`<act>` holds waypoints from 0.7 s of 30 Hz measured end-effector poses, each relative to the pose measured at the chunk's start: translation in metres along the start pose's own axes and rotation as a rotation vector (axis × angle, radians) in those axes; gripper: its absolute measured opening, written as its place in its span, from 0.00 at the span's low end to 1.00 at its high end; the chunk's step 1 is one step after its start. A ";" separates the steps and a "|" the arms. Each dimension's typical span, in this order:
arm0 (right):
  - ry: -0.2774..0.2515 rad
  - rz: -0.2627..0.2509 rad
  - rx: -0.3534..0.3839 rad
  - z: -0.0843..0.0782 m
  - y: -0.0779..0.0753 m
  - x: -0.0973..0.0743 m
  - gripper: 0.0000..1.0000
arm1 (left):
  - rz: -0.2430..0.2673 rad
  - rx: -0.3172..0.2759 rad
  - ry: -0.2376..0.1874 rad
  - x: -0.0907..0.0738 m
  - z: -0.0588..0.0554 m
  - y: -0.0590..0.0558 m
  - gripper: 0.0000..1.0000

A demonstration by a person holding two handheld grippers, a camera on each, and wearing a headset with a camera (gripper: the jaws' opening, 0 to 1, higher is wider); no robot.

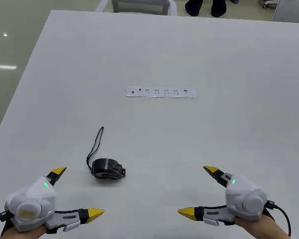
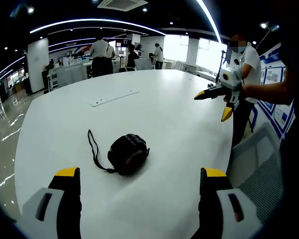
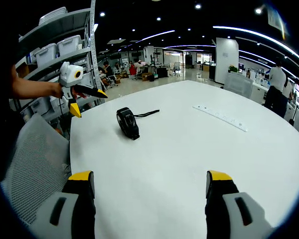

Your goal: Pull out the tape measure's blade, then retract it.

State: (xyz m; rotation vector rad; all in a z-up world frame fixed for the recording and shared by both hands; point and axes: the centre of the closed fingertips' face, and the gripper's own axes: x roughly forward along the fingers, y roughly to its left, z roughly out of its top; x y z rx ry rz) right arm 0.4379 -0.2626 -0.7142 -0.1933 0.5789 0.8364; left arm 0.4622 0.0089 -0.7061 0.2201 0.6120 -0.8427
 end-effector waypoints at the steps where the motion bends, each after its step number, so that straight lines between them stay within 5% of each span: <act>1: 0.000 0.001 0.001 0.001 0.001 0.000 0.95 | -0.001 0.002 -0.003 0.000 0.000 0.000 0.99; 21: 0.008 0.011 -0.007 0.003 0.001 0.004 0.94 | 0.008 0.021 0.024 -0.002 -0.006 0.003 0.99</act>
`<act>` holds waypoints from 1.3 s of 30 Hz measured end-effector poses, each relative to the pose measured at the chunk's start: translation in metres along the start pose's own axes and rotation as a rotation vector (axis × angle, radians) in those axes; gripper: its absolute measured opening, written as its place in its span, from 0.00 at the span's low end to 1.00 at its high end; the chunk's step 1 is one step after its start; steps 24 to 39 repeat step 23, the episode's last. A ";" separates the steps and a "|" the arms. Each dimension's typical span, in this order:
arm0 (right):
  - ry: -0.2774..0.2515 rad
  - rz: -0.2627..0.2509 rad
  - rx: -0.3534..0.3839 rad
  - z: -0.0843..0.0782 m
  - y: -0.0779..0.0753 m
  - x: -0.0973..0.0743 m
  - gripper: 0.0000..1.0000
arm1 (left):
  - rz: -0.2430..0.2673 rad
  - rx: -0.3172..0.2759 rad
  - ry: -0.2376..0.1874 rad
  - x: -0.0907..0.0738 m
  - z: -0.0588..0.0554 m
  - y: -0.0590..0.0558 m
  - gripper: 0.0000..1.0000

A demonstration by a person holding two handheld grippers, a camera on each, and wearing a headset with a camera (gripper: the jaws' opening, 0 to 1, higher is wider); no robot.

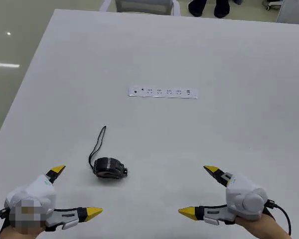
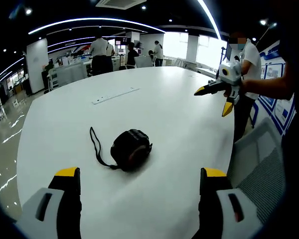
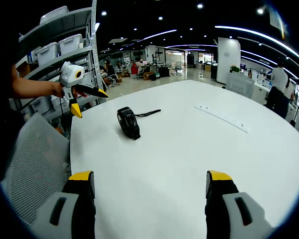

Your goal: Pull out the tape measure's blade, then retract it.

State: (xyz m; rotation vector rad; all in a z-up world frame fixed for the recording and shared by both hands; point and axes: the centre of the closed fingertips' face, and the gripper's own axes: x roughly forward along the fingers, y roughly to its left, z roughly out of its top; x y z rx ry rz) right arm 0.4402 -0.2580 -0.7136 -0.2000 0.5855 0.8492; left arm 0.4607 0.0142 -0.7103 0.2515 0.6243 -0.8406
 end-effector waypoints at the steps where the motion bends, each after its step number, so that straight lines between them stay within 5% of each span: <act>1: 0.001 0.000 0.000 0.000 0.000 0.000 0.94 | -0.001 0.000 0.000 0.000 0.000 0.000 0.99; 39: 0.017 0.001 0.001 -0.006 0.000 -0.004 0.94 | -0.011 0.015 0.011 0.001 -0.002 0.000 0.99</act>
